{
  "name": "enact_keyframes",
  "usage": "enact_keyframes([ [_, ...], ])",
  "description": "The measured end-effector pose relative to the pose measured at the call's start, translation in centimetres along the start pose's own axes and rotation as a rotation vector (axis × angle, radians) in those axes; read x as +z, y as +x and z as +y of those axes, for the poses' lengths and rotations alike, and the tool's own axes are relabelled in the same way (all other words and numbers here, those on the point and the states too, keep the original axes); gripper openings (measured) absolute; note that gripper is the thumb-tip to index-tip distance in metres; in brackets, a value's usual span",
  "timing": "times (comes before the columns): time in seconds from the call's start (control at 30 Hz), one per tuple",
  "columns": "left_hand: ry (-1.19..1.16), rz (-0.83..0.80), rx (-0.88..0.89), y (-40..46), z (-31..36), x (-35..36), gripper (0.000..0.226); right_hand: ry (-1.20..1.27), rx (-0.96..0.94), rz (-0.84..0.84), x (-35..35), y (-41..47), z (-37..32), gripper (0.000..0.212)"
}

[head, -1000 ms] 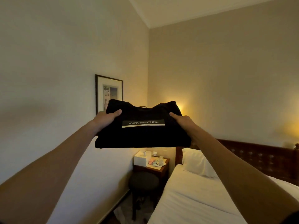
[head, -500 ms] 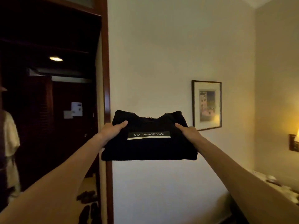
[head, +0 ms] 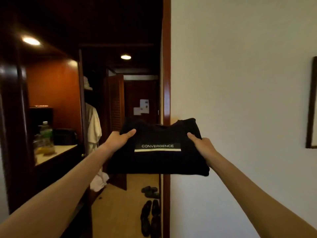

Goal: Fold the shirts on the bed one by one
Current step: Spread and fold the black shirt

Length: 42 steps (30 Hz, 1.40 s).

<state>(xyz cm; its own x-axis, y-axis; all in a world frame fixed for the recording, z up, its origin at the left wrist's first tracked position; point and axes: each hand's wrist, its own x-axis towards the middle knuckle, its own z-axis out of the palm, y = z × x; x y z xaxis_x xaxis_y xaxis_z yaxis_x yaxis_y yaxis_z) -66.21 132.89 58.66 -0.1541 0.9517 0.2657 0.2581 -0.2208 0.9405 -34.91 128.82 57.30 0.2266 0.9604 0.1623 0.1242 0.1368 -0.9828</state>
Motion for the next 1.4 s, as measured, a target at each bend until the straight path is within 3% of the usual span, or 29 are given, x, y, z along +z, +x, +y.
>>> enact_keyframes([
  [0.17,0.020,0.041,-0.101,1.1,-2.2,-1.7,0.052,0.003,0.032,-0.072,3.2,2.6,1.8,0.040],
  [0.33,0.043,0.070,-0.156,2.9,-4.3,-2.4,0.043,-0.015,0.046,-0.128,5.1,5.7,3.5,0.035],
  [0.47,0.044,0.081,-0.168,4.9,-6.3,-2.9,0.052,-0.037,0.056,-0.163,7.1,7.9,4.2,0.034],
  [0.7,0.064,0.119,-0.211,10.0,-9.0,-6.5,0.049,-0.014,0.046,-0.210,13.2,12.7,4.9,0.035],
  [0.8,0.077,0.134,-0.239,12.7,-11.1,-8.5,0.049,-0.022,0.054,-0.234,16.8,14.9,5.8,0.046],
  [1.13,0.040,0.110,-0.243,31.5,-18.9,-14.6,0.066,-0.042,0.034,-0.145,31.7,29.1,7.2,0.066],
  [1.4,0.048,0.081,-0.276,47.3,-24.0,-20.4,0.063,-0.057,0.052,-0.107,44.5,40.8,8.1,0.079],
])
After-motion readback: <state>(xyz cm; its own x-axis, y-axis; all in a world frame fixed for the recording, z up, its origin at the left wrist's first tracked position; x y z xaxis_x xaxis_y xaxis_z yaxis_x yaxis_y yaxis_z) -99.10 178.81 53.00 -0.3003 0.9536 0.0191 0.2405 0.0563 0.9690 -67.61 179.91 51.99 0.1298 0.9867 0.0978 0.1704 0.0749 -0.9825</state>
